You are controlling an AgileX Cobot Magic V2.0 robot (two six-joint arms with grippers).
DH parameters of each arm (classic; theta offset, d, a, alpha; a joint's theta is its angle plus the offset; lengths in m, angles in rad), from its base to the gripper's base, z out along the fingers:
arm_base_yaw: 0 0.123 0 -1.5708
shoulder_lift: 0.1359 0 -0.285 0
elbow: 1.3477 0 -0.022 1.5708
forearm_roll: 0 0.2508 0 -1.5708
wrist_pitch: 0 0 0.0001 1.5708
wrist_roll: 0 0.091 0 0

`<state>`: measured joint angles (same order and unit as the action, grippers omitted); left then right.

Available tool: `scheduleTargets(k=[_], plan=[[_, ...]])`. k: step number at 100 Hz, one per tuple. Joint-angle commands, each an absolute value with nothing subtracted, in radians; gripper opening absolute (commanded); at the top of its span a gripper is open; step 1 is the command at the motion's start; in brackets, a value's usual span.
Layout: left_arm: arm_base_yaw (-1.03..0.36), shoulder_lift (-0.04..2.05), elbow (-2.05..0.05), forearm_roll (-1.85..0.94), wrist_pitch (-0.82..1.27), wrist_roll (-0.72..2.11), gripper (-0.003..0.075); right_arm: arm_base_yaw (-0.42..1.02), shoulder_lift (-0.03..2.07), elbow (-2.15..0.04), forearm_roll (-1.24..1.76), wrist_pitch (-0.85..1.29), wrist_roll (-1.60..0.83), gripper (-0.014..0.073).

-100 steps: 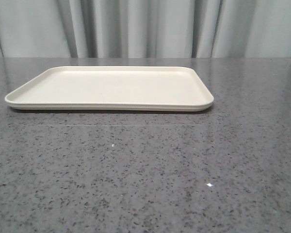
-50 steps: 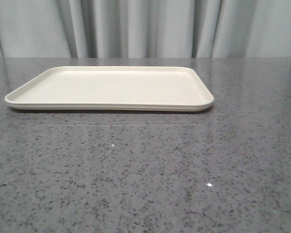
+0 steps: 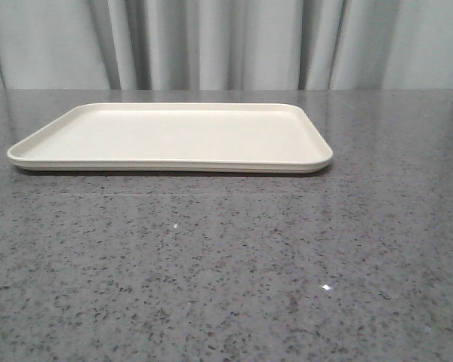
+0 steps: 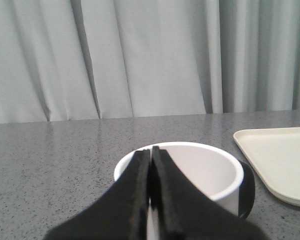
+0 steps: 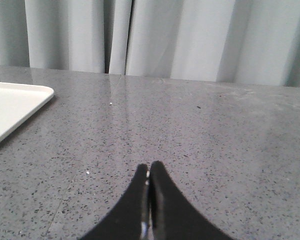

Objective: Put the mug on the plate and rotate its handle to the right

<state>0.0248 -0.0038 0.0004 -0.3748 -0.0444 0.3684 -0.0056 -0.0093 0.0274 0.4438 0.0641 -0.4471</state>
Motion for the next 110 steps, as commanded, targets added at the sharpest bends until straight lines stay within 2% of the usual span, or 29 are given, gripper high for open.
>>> scheduleTargets(k=[1,29,74,110], plan=[[0.029,-0.033,0.009,-0.386,-0.14,0.36,-0.002,-0.012,-0.032,0.027,0.454,-0.017,-0.457,-0.0066],[0.029,-0.033,-0.01,-0.472,-0.281,0.276,-0.002,-0.012,-0.032,0.019,0.459,-0.025,-0.456,-0.0066],[0.029,-0.033,-0.158,-0.529,-0.25,0.272,-0.002,-0.012,-0.02,-0.161,0.459,-0.009,-0.457,-0.0066],[0.029,0.049,-0.35,-0.571,-0.147,0.272,-0.002,-0.012,0.106,-0.332,0.459,0.012,-0.457,-0.0066]])
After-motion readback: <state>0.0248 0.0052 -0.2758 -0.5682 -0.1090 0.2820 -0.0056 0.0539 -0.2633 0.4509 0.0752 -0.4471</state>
